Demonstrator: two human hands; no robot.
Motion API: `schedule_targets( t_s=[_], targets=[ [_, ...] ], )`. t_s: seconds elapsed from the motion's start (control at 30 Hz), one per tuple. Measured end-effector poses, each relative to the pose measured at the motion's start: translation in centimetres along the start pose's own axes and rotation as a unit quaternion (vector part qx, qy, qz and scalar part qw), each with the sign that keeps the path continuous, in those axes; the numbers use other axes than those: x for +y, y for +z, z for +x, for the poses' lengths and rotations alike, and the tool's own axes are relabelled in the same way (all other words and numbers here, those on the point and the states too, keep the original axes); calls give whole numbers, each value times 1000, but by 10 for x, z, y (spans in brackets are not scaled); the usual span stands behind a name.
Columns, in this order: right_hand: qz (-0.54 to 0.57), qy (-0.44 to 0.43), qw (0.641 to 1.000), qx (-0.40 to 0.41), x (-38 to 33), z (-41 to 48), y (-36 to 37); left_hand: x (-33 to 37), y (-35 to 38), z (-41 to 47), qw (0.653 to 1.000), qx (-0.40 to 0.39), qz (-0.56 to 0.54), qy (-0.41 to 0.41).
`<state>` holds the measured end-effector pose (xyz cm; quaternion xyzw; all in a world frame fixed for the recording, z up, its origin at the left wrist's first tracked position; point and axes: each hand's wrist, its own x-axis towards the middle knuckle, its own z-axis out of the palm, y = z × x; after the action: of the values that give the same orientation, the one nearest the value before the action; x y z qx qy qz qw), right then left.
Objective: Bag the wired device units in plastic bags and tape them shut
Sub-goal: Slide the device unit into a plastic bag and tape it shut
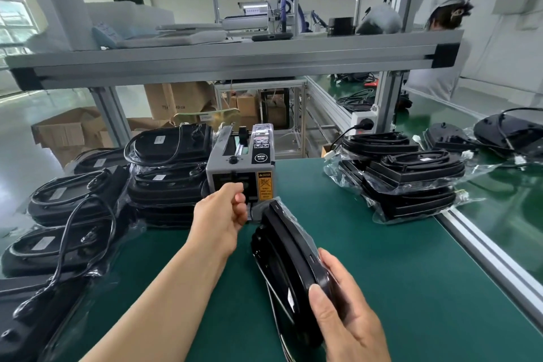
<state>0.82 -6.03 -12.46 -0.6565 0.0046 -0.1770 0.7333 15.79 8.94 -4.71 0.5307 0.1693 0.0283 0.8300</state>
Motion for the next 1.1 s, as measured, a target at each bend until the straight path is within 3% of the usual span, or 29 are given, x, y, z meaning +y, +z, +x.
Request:
schedule_targets(
  t_s=[0.1, 0.17, 0.27, 0.43, 1.1],
  targets=[
    [10, 19, 1000, -6, 1, 1, 1, 0, -16, -56, 970, -216, 105, 31],
    [11, 27, 999, -15, 2, 0, 3, -1, -21, -86, 940, -283, 182, 54],
    [23, 32, 999, -15, 0, -1, 4, -7, -18, -102, 926, -266, 256, 81],
    [3, 46, 999, -2, -2, -2, 5, -19, -14, -103, 927, -233, 284, 76],
    [-15, 35, 999, 11, -6, -4, 7, -32, -11, -93, 931, -159, 308, 116]
  ],
)
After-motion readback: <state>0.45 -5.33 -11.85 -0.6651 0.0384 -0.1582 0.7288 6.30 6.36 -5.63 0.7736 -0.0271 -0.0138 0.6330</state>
